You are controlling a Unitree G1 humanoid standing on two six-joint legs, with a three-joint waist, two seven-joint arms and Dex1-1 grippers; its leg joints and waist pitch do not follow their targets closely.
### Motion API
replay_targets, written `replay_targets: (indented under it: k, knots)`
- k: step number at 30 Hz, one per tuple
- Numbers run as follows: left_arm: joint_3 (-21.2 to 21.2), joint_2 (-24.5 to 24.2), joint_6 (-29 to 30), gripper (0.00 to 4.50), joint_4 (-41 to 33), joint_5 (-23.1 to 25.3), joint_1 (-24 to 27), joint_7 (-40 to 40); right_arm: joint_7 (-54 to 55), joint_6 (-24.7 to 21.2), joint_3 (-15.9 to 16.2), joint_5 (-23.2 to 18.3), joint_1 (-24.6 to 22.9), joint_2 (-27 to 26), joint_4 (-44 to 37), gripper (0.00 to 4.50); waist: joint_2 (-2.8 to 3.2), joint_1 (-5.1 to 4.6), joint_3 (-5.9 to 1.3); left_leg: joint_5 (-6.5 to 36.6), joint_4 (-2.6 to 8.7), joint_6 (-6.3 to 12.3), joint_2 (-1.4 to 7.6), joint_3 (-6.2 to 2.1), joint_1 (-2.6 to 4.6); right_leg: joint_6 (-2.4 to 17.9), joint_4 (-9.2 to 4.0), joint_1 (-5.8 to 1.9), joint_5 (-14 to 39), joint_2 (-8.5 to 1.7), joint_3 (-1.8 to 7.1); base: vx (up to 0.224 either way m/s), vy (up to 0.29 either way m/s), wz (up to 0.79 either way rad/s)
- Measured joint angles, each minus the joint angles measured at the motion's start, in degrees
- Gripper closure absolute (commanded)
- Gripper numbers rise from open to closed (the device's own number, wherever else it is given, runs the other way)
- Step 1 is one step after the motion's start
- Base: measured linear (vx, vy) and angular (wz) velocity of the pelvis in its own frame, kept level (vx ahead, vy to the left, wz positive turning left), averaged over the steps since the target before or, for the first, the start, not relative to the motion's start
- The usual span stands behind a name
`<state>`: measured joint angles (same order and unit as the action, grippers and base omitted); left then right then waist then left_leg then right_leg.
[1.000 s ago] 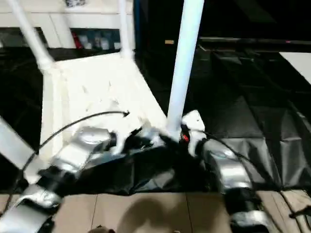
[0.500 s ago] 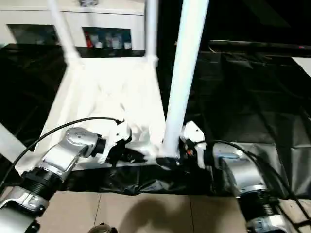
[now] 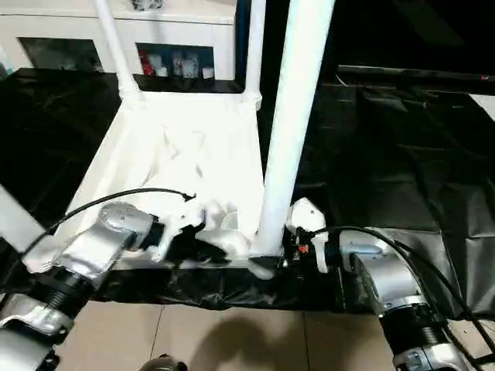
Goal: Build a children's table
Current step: Rotate leg to tighten
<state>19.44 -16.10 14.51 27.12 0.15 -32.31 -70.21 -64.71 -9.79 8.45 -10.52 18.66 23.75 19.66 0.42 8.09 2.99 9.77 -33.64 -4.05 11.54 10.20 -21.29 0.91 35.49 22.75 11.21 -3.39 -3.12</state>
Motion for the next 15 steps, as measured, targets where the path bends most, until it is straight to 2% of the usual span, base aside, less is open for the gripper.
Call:
replay_targets:
  k: [2, 9, 12, 15]
  knots:
    - [-0.99, 1.97, 0.38, 4.5, 1.54, 0.92, -0.64, 4.45, 5.83, 0.41, -2.34, 0.33, 0.33, -2.73, 2.22, 1.81, 0.0, -0.36, 0.0, -0.02, -0.03, 0.0, 0.0, 0.0, 0.17, -0.04, 0.0, -0.12, -0.07, 0.0, 0.0, 0.0, 0.0, 0.0]
    - [-3.29, 10.69, 5.37, 4.5, 4.3, 3.94, -3.25, 22.19, 29.44, -0.38, -8.59, 2.8, 4.02, -11.54, 7.4, 1.81, 0.03, -2.88, -0.01, -0.02, -0.01, -0.02, 0.0, 0.01, 0.07, 0.0, -0.2, 0.08, -0.39, 0.0, 0.0, 0.0, 0.0, 0.0]
    - [-3.54, 13.45, 6.59, 4.5, 4.43, 4.47, -3.5, 27.32, 36.25, -0.26, -10.06, 4.11, 4.62, -13.87, 7.63, 1.81, 0.18, -3.04, -0.11, 0.0, 0.26, -0.01, -0.01, 0.03, 0.02, -0.08, -0.34, 0.17, -0.34, 0.0, -0.02, 0.0, 0.0, 0.0]
    - [-3.78, 13.79, 6.48, 4.5, 4.51, 4.57, -3.5, 28.11, 38.22, 0.35, -10.38, 4.2, 4.62, -14.91, 7.69, 1.81, 0.34, -2.93, -0.17, -0.01, 0.46, -0.01, -0.01, 0.03, 0.02, -0.06, -0.4, 0.21, -0.25, 0.01, -0.11, 0.0, 0.0, 0.0]
